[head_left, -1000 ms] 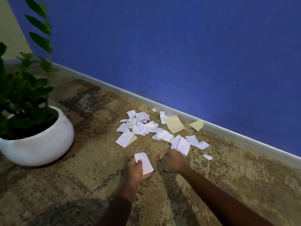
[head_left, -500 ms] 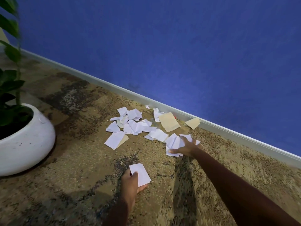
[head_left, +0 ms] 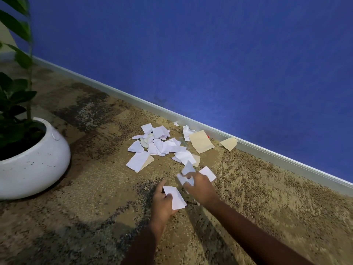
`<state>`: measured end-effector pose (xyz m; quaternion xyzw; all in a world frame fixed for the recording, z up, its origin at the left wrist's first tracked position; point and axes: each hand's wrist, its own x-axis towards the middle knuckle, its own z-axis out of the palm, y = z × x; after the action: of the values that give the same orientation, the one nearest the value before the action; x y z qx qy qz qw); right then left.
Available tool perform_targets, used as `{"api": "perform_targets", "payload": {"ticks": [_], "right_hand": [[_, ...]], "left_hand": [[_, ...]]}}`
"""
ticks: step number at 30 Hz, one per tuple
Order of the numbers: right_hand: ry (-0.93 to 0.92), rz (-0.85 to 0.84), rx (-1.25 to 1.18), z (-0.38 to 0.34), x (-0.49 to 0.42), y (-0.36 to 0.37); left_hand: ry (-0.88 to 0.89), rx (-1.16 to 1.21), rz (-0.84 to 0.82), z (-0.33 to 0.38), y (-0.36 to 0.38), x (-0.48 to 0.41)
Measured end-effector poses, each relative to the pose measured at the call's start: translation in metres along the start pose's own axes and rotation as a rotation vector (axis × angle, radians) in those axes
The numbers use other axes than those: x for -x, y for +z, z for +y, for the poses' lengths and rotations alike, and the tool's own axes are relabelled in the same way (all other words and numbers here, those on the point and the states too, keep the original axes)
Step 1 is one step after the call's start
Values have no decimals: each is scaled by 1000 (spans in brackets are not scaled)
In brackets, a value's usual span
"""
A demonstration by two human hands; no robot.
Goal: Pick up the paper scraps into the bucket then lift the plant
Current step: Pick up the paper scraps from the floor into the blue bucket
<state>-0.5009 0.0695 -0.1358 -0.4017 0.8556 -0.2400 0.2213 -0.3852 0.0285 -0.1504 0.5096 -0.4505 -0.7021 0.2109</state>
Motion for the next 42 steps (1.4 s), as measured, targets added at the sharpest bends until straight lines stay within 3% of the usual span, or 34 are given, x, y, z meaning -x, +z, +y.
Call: {"api": "perform_targets", "payload": {"ticks": [5,10,13,20,26,31,37,42], "right_hand": [[-152,-43,-87,-38,24,12],[55,-198,-463,-70,24,12],[103,-293,-491,-86,27,19],[11,-199,-457,-145,42,44],[92,-444,-582,-207,62,55],[22,-559,-712,-269,88,71],[-99,-570,-648,-353,121,106],[-163,-585,-591,-418,149,141]], "left_hand": [[-86,225,-86,7,-8,11],[-51,344,-35,28,-44,15],[22,194,15,45,-72,17],[91,71,167,81,-127,34],[101,-36,233,112,-189,65],[162,-65,276,122,-254,98],[210,-221,597,148,-343,131],[244,-908,1075,147,-430,159]]}}
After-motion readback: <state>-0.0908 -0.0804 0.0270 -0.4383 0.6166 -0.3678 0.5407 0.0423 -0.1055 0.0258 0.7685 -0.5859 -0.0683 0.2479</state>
